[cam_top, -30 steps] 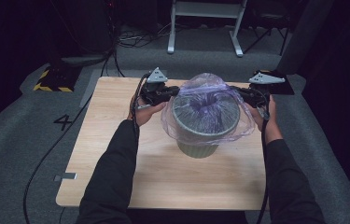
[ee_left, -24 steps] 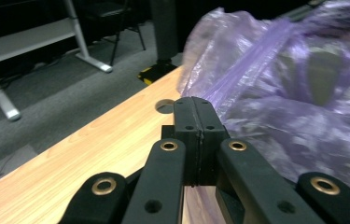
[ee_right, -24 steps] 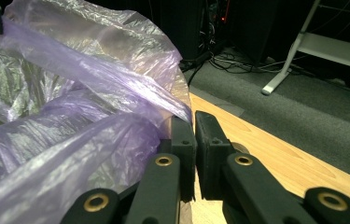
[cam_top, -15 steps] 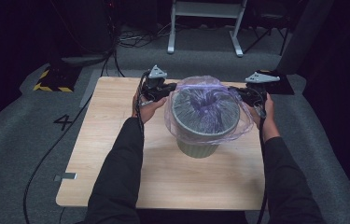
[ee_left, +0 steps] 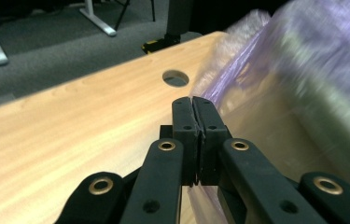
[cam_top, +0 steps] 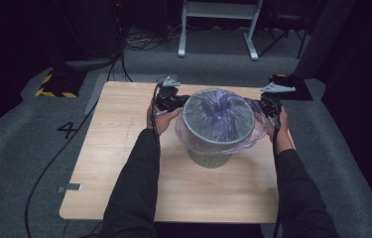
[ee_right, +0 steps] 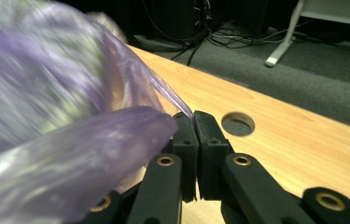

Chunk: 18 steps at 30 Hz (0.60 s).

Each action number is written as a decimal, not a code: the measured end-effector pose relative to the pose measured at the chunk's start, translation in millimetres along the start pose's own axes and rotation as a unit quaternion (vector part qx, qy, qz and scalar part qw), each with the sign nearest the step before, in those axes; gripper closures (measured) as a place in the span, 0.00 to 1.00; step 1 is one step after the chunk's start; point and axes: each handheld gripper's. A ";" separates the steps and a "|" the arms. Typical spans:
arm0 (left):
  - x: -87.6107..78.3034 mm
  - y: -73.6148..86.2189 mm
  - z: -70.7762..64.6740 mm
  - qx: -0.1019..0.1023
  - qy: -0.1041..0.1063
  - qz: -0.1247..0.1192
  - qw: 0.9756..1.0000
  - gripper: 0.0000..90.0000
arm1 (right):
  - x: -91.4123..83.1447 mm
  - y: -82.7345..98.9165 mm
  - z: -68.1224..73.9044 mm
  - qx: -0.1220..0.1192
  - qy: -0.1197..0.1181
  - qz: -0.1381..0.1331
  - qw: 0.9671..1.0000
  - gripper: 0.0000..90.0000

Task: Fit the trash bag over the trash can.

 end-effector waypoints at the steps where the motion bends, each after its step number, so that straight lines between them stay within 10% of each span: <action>1: 2.4 3.9 0.7 -0.004 -0.001 0.004 1.000 0.97 | 1.5 3.0 -1.1 0.002 -0.001 0.001 1.000 0.98; 10: -5.4 28.5 7.2 -0.011 -0.003 -0.002 1.000 0.80 | -1.4 23.1 -3.2 -0.004 -0.004 0.007 1.000 0.82; 18: -42.2 40.8 4.1 0.012 -0.033 0.000 0.999 0.55 | -25.6 33.1 -14.7 -0.001 0.046 0.020 0.999 0.48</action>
Point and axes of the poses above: each handheld gripper's, and its own axes: x roughly forward along the jaws, y roughly out of its underside, z roughly to its left, and after that the axes turned 14 degrees about z, right-handed
